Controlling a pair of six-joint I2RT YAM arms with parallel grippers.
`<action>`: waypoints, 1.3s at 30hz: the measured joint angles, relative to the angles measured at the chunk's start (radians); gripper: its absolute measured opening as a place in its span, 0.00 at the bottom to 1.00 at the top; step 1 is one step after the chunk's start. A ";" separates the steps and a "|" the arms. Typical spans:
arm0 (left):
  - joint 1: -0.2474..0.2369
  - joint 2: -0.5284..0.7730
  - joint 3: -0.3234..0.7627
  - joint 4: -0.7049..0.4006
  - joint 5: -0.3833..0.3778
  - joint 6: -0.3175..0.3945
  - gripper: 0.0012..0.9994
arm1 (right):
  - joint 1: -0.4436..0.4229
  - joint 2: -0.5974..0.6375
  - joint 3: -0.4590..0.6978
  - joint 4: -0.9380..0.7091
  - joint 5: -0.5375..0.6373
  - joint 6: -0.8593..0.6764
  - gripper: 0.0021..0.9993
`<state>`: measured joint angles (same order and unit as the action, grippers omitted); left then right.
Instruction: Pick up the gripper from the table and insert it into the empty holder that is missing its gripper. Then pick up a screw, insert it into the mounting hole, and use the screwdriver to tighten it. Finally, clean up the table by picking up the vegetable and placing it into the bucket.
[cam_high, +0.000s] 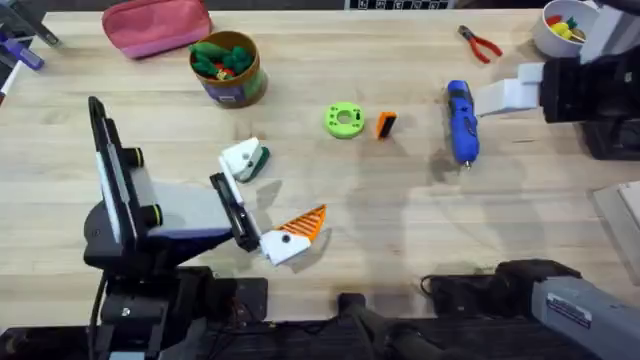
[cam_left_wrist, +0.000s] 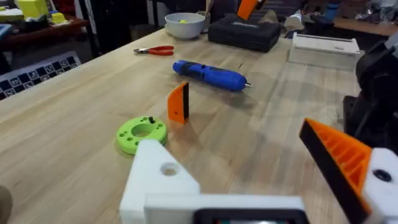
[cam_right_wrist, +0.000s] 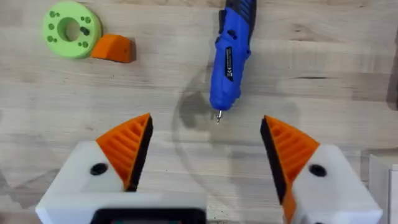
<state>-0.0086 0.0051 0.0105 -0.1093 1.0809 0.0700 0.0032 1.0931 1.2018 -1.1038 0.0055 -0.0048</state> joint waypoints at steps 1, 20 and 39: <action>0.000 0.000 0.000 0.000 0.000 0.000 0.99 | 0.000 0.000 0.000 0.000 0.000 0.000 0.99; 0.000 0.000 0.000 0.000 0.000 0.000 0.99 | 0.174 0.017 0.020 -0.055 0.030 0.265 0.99; 0.000 0.000 0.000 0.000 0.000 0.000 0.99 | 0.492 0.490 0.435 -0.227 0.066 0.516 0.99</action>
<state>-0.0086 0.0051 0.0105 -0.1097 1.0809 0.0700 0.4953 1.5836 1.6367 -1.3308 0.0719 0.5114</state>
